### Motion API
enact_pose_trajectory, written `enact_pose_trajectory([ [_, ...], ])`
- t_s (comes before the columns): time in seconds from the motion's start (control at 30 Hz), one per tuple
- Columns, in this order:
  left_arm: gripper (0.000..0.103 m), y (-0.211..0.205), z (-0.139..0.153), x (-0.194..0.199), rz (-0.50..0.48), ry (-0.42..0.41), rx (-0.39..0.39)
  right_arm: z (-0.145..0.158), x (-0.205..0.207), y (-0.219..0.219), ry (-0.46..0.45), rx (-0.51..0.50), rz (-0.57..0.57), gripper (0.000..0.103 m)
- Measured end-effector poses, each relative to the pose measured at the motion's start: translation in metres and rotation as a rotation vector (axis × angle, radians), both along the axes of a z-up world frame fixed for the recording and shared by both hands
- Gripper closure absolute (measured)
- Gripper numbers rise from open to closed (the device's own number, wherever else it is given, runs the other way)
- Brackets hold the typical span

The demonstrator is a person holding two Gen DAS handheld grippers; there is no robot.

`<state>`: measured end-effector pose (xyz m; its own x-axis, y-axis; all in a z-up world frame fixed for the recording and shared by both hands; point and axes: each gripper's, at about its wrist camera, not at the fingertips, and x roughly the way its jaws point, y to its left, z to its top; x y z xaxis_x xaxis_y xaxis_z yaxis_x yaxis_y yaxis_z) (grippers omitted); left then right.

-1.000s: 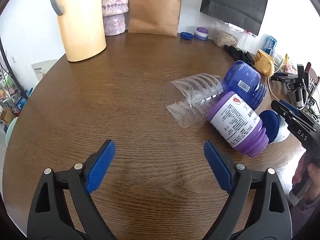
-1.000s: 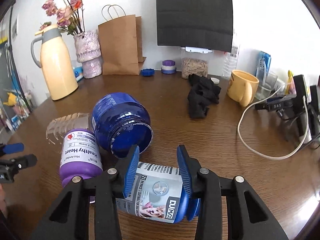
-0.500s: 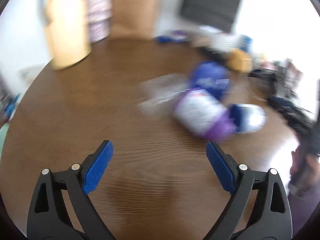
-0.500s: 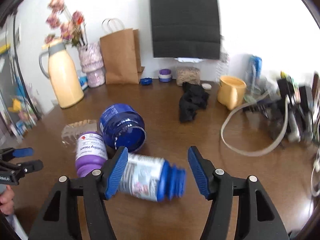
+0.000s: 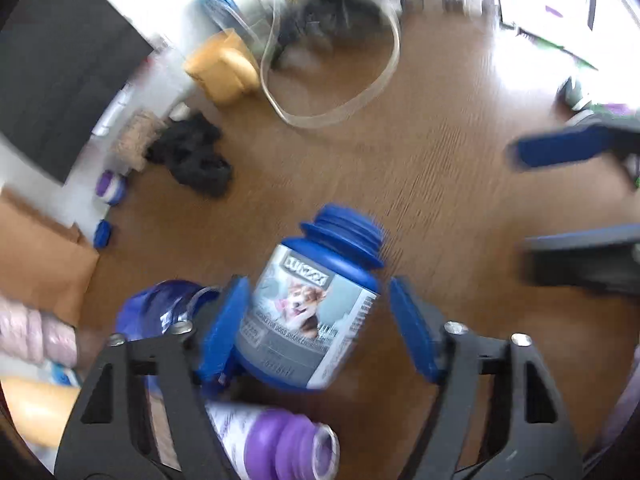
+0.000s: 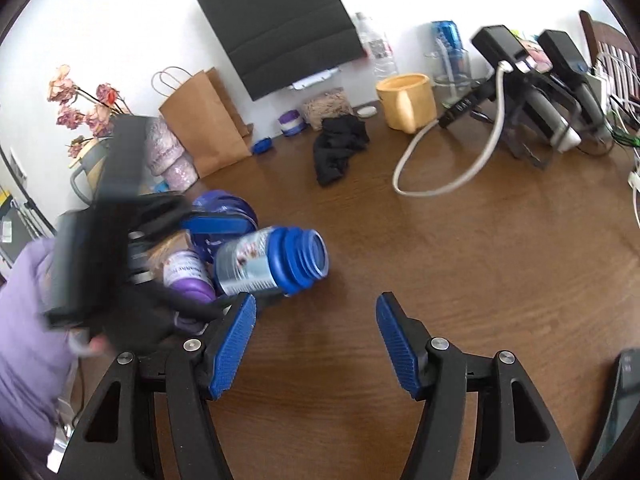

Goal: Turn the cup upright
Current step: 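Lower the upright bottle onto the table with the right gripper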

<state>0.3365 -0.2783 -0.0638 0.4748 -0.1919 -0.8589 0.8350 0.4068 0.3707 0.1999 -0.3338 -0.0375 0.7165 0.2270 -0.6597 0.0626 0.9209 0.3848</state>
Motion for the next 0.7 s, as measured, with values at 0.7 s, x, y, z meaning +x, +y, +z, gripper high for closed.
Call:
enact_pose_trajectory([
  [0.7,0.043,0.030,0.028,-0.023,-0.032,0.068,-0.238,-0.020,0.020,-0.026,-0.060,0.533,0.105,0.019],
])
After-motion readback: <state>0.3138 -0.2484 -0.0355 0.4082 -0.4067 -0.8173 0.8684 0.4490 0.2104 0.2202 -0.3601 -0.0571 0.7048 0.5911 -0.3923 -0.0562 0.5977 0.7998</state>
